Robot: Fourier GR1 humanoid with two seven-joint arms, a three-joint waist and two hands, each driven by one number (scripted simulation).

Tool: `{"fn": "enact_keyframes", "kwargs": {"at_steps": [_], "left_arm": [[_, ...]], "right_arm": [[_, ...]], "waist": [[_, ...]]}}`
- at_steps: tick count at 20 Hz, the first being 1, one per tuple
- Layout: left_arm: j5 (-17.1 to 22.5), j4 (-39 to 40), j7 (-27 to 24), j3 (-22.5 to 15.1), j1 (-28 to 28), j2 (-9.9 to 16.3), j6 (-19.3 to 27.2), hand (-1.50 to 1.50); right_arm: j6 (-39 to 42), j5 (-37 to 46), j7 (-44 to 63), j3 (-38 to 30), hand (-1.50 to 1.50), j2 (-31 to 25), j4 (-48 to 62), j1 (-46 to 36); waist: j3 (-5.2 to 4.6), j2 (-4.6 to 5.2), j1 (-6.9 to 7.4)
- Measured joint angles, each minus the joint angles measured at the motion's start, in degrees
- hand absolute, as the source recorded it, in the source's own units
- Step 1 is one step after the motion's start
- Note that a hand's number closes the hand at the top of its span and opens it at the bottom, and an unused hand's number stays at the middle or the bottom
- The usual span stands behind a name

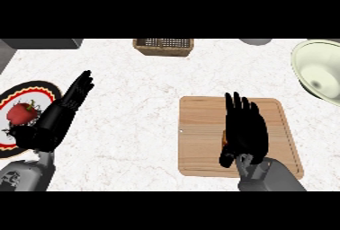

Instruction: Pick the croissant from the cutting board and place it in the basket

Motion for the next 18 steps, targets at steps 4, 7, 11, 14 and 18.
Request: {"fn": "enact_keyframes", "kwargs": {"at_steps": [4, 7, 11, 14, 18], "left_arm": [[-1.7, 0.4, -1.1, 0.7, 0.5, -1.1, -0.5, 0.0], [-1.8, -0.4, -0.4, 1.2, 0.9, -1.2, -1.1, 0.0], [-1.9, -0.4, -0.1, 1.7, 0.4, -1.8, -1.8, 0.0], [-2.7, 0.1, -0.1, 1.9, 0.0, -2.5, -1.7, 0.0], [-3.2, 0.3, 0.2, 2.6, -0.5, -3.0, -2.3, 0.0]], "right_arm": [[0.8, 1.9, -1.4, -1.8, -1.5, 2.9, 0.1, 0.0], [1.6, 3.6, -1.7, -2.3, -1.5, 4.2, -0.1, 0.8], [2.5, 6.2, -1.9, -2.7, -1.5, 5.8, 0.8, 1.6], [3.0, 8.2, -2.1, -3.1, -1.5, 7.6, 2.8, 1.3], [3.7, 10.1, -3.9, -4.6, -1.5, 7.6, 4.6, 2.4]], "waist": [[-0.01, 0.01, 0.1], [-0.01, -0.01, 0.11], [-0.01, 0.0, 0.1], [-0.02, 0.03, 0.14], [-0.01, 0.03, 0.13]]}}
